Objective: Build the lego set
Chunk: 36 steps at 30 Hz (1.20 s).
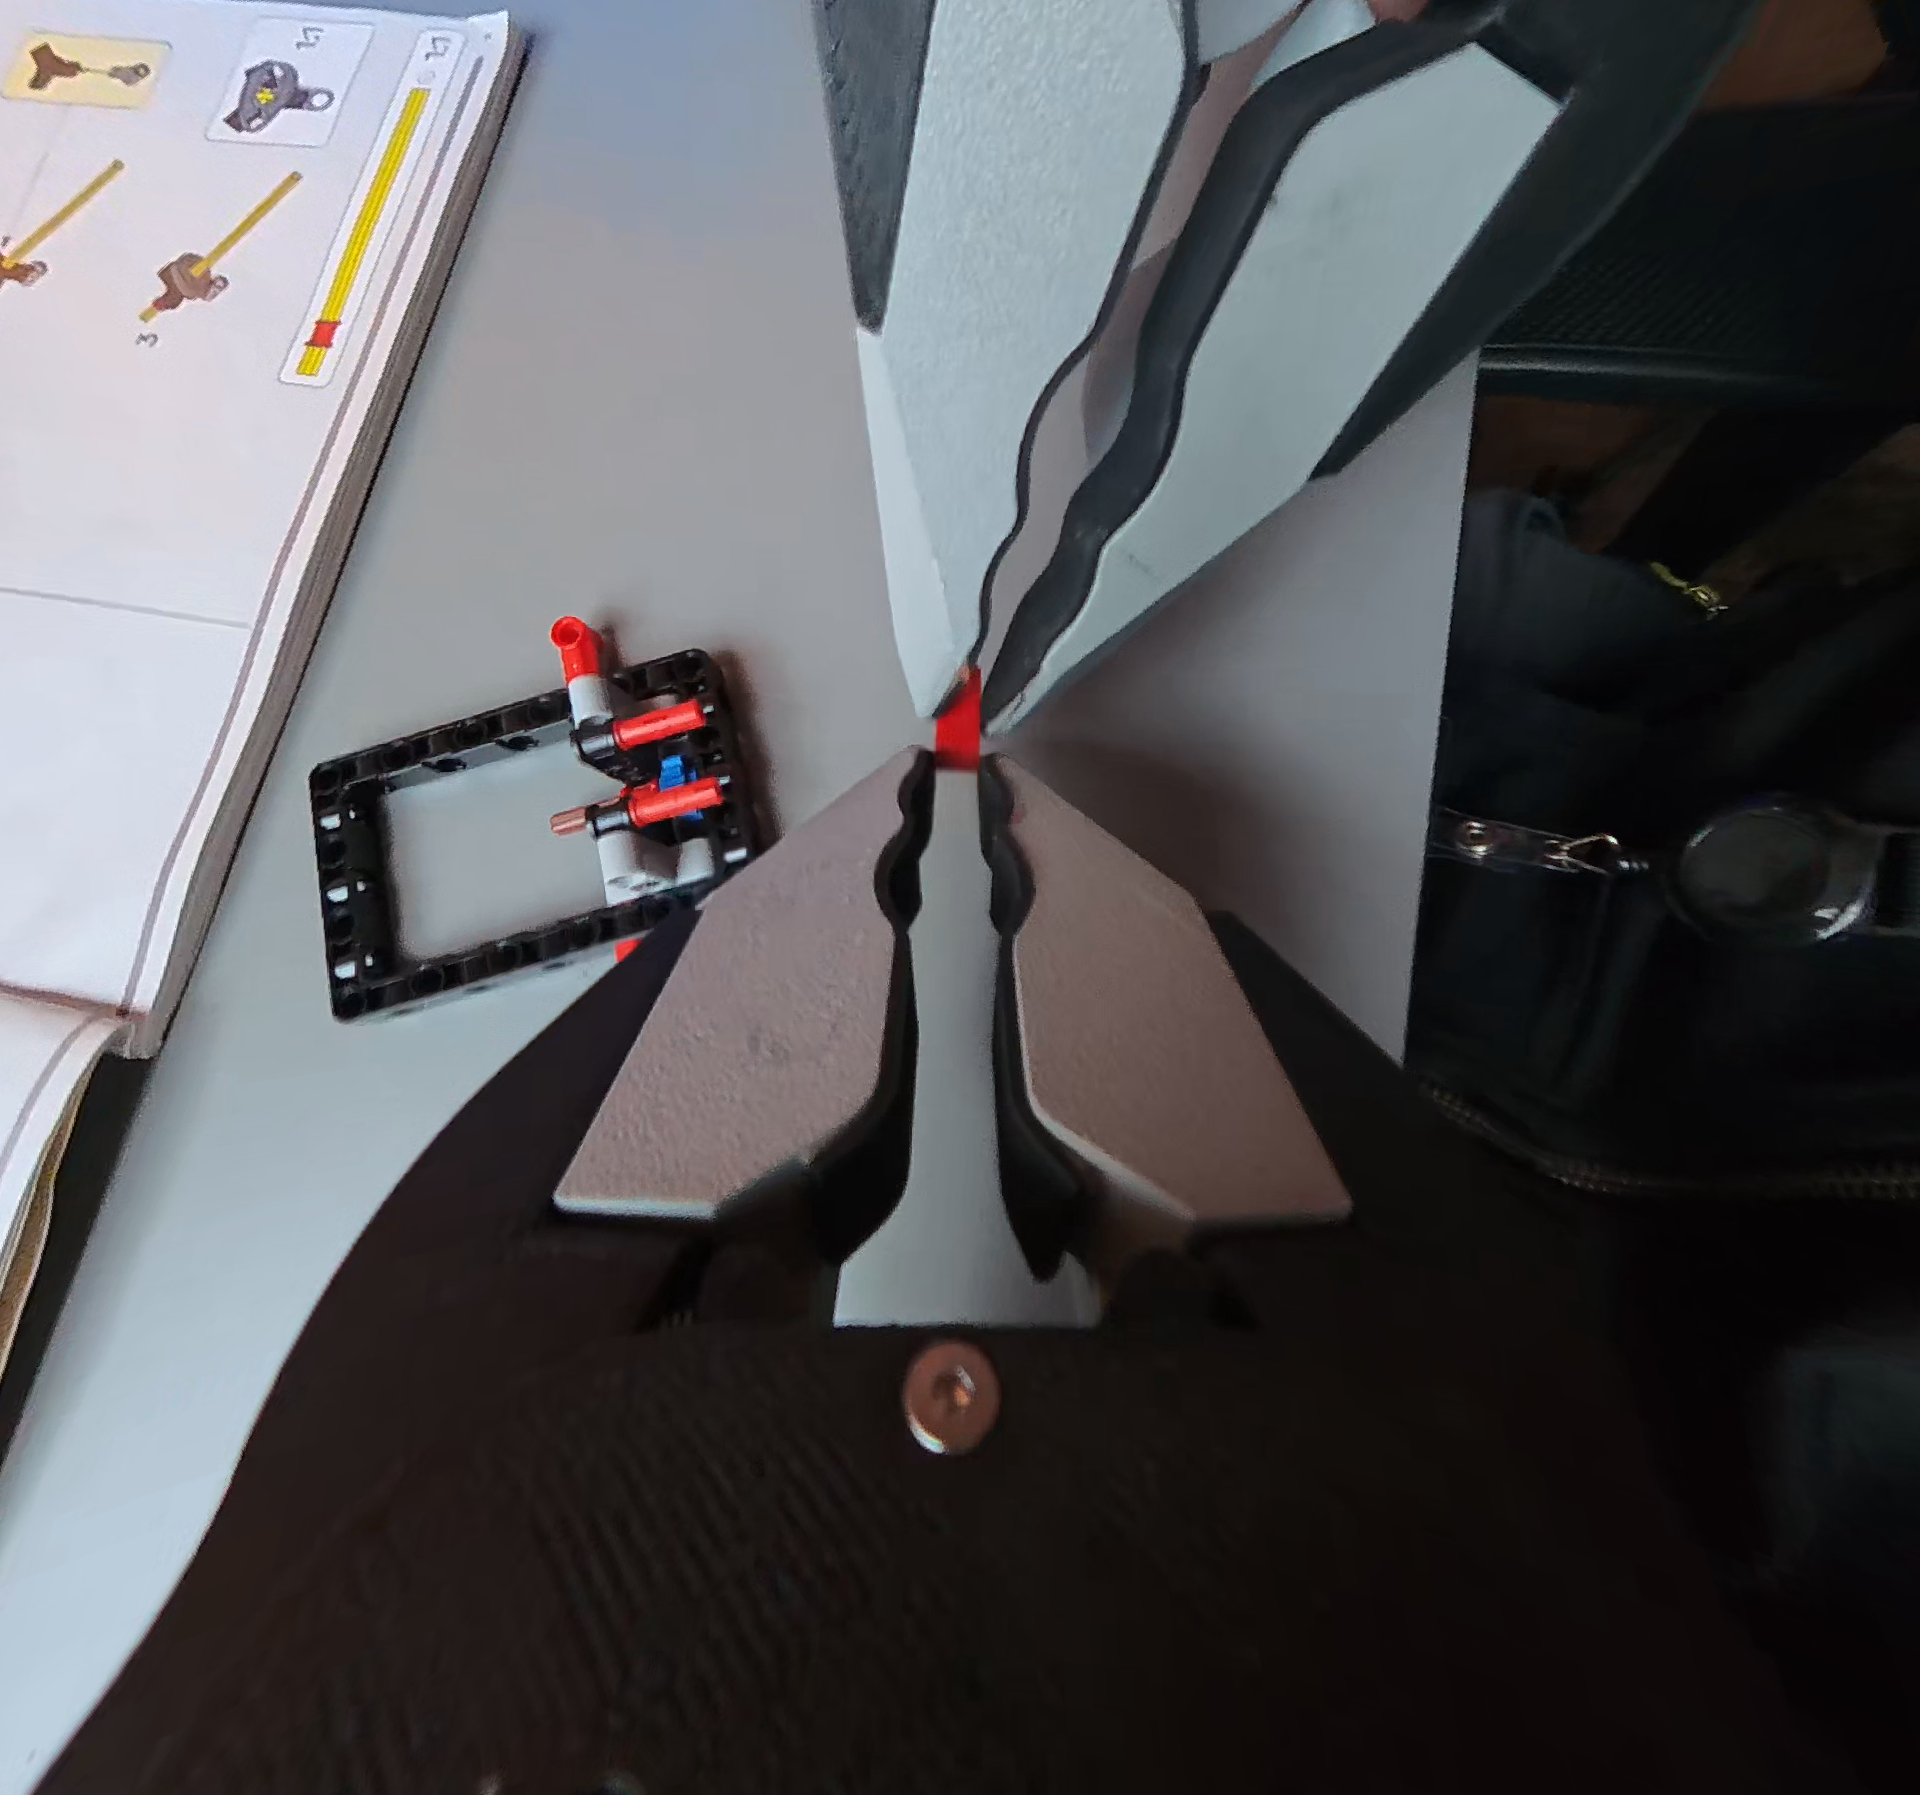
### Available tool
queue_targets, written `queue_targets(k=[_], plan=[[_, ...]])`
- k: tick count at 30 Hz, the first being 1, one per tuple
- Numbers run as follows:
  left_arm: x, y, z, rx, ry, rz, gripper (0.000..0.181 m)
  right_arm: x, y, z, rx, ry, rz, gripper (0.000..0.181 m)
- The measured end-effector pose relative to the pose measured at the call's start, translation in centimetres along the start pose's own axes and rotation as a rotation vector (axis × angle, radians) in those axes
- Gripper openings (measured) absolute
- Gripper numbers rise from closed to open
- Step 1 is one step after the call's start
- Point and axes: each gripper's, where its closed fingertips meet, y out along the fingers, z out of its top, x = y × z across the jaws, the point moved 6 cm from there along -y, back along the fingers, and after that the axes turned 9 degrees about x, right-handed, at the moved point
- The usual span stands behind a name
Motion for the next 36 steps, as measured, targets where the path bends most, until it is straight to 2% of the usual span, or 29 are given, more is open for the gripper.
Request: queue_targets(k=[4,7,10,13,16,18,26,27,33,36], plan=[[-1.4,-2.1,-0.7,-0.022,0.029,0.103,0.014,0.5,-0.4,-0.4,0.005,-0.045,-0.01,0.004],[-4.0,-2.9,-1.7,-0.065,0.025,0.174,0.023,1.5,-0.3,-0.8,0.009,-0.06,0.019,0.004],[-5.3,-2.7,-1.8,-0.062,-0.04,0.131,0.039,2.4,0.0,-0.5,0.02,-0.06,0.07,0.004],[-5.8,-2.4,-1.3,-0.024,-0.056,0.084,0.035,3.1,0.3,0.0,0.016,-0.059,0.113,0.004],[-5.8,-1.7,-1.1,-0.01,-0.063,0.029,0.02,3.6,0.6,0.2,-0.002,-0.084,0.121,0.003],[-5.9,-1.2,-1.5,-0.041,-0.083,0.0,0.024,3.8,0.8,0.2,-0.013,-0.081,0.139,0.003],[-5.9,-0.7,-1.6,0.018,-0.074,-0.014,0.018,4.1,1.2,-0.1,-0.063,-0.159,0.142,0.003],[-5.8,-0.8,-1.6,0.024,-0.07,-0.019,0.004,4.0,1.2,-0.3,-0.079,-0.175,0.136,0.004],[-6.1,-0.9,-1.9,0.076,-0.13,-0.047,0.005,3.9,1.6,-0.5,-0.105,-0.176,0.136,0.004],[-6.1,-0.8,-1.8,0.083,-0.156,-0.07,0.012,4.0,1.6,-0.6,-0.119,-0.181,0.131,0.004]])
